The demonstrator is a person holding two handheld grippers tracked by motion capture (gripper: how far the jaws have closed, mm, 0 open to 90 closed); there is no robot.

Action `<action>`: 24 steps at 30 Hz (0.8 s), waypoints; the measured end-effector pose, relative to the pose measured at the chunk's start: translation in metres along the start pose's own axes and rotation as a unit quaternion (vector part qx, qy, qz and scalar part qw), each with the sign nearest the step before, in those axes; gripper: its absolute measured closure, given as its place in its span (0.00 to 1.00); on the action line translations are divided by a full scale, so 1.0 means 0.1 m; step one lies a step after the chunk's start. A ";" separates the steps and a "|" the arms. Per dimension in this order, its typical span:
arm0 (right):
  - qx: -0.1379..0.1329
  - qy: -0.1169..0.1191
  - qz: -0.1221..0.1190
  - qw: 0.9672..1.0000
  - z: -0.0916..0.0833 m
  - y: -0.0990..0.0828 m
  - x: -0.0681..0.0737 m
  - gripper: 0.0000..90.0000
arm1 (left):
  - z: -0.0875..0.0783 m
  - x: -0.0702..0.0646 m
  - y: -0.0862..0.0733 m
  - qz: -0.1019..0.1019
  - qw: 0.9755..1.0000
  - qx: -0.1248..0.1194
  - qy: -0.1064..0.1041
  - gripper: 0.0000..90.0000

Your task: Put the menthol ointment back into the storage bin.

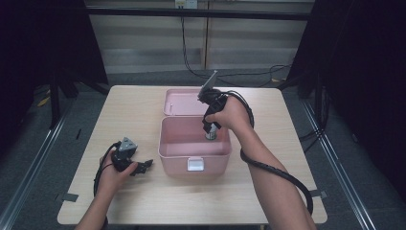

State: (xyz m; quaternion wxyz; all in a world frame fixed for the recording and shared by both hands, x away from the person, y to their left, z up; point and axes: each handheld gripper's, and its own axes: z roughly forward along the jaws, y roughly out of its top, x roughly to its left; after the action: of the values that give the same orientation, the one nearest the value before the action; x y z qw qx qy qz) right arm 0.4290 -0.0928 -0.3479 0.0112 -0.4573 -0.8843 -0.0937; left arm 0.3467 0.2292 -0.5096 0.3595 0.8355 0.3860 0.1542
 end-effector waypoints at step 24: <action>0.004 -0.008 0.043 0.999 0.21 0.06 -0.05 0.56 | 0.00 0.00 0.00 0.000 1.000 0.000 -0.001 0.14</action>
State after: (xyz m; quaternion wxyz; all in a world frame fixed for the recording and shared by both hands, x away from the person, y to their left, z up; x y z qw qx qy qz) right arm 0.4377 -0.0898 -0.3685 0.0096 -0.4952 -0.8645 -0.0860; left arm 0.3467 0.2293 -0.5096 0.3596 0.8357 0.3858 0.1535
